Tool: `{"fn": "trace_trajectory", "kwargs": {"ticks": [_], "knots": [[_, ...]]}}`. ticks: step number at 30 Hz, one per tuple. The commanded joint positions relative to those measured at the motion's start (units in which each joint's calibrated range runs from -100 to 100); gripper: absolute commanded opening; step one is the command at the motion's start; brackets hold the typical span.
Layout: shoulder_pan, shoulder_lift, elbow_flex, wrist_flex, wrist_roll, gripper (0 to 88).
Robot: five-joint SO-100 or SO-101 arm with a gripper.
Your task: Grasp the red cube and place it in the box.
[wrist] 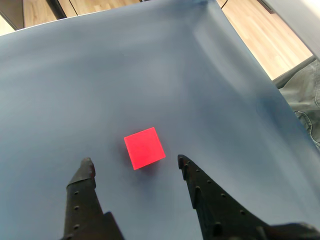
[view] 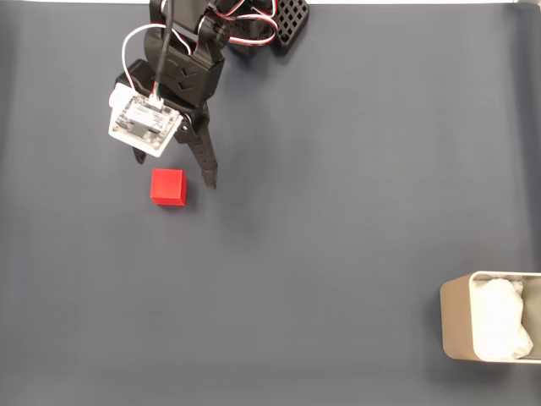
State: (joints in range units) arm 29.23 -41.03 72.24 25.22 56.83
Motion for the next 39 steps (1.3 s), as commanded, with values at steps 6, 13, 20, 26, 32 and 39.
{"fn": "trace_trajectory", "kwargs": {"ticks": [6,13,20,26,32,39], "knots": [[-1.7,2.8,-2.1,-3.6,-0.2,38.6],[-2.4,4.7,-3.5,-4.2,-0.6,38.7],[-2.5,7.0,-5.5,-4.2,-0.8,38.7],[-2.3,8.4,-6.0,-4.8,-0.8,38.7],[-2.3,9.9,-6.4,-5.7,-0.8,38.7],[-2.5,11.2,-7.2,-6.0,-1.0,38.7]]}}
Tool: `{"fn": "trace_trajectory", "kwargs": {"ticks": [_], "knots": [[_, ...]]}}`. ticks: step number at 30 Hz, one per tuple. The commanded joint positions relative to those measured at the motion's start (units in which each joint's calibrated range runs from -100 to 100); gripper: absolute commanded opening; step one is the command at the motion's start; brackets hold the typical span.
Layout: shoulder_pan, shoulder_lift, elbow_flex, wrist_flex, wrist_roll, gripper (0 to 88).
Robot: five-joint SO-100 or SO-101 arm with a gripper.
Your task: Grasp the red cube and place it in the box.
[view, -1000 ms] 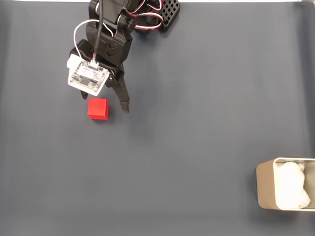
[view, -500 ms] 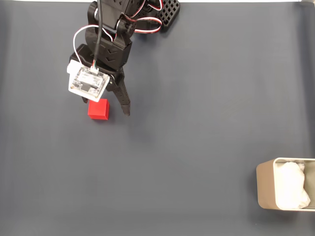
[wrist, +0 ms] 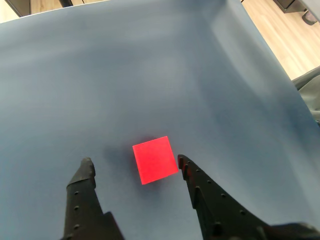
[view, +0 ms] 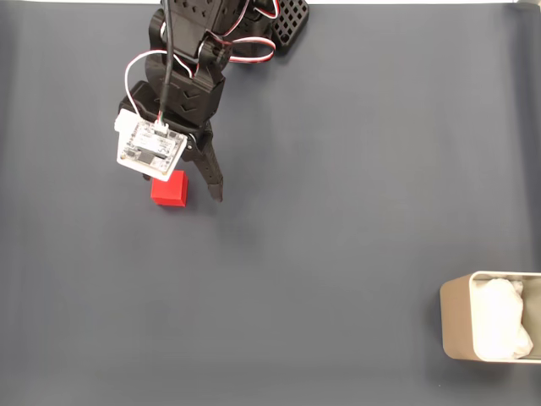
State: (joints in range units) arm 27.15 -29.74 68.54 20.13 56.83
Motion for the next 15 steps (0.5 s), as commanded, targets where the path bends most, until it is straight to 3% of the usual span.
{"fn": "trace_trajectory", "kwargs": {"ticks": [1,15], "knots": [[-0.4,-0.3,-3.5,-0.6,-1.0,38.8],[-2.2,-3.9,-1.7,1.2,-1.6,38.9]]}}
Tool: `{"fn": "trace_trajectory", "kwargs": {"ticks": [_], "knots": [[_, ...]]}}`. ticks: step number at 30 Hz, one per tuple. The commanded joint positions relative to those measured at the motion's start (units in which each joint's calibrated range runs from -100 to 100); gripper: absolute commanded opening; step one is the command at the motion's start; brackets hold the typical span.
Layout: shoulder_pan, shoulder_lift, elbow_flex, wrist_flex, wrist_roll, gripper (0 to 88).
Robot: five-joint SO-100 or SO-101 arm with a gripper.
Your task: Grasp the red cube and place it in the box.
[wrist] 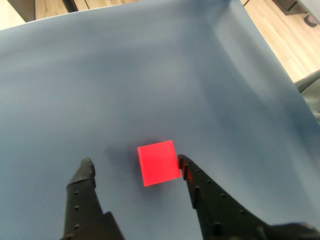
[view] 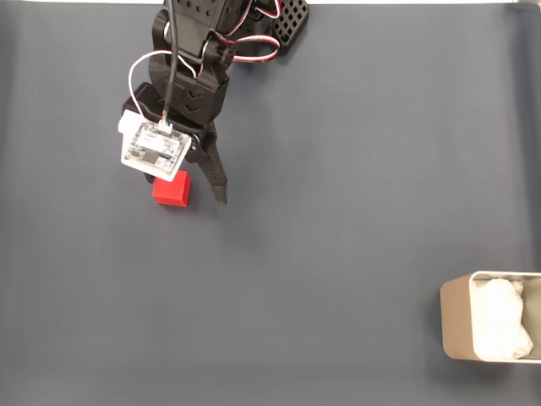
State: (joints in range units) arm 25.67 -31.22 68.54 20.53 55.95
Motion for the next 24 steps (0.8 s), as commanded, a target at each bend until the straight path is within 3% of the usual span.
{"fn": "trace_trajectory", "kwargs": {"ticks": [1,24], "knots": [[-0.9,-2.7,-1.7,1.0,-0.7,38.9],[-2.3,-7.0,1.3,3.5,-0.9,38.9]]}}
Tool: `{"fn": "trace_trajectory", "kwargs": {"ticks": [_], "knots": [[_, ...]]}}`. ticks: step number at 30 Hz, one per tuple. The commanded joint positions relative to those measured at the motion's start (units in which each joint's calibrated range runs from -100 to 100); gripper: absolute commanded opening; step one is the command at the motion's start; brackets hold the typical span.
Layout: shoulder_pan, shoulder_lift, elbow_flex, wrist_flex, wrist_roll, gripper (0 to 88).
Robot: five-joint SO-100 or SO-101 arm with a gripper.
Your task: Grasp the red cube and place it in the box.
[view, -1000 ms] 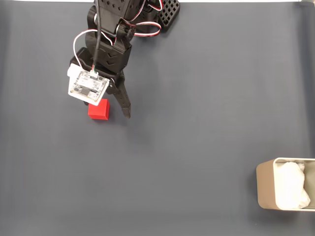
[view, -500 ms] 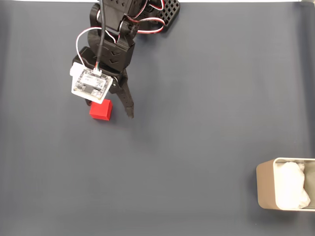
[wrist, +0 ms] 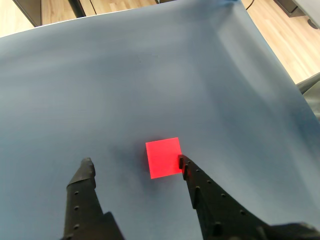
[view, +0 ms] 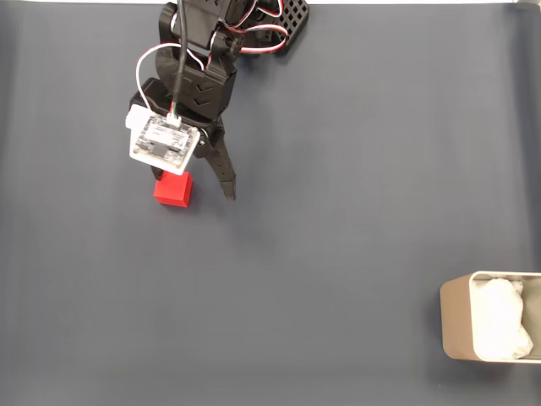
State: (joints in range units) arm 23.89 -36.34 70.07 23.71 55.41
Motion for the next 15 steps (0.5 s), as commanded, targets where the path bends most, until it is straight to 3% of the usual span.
{"fn": "trace_trajectory", "kwargs": {"ticks": [1,15], "knots": [[-0.6,-1.7,-0.3,0.3,-0.3,38.9],[0.9,-1.3,-1.6,0.2,-0.3,38.9]]}}
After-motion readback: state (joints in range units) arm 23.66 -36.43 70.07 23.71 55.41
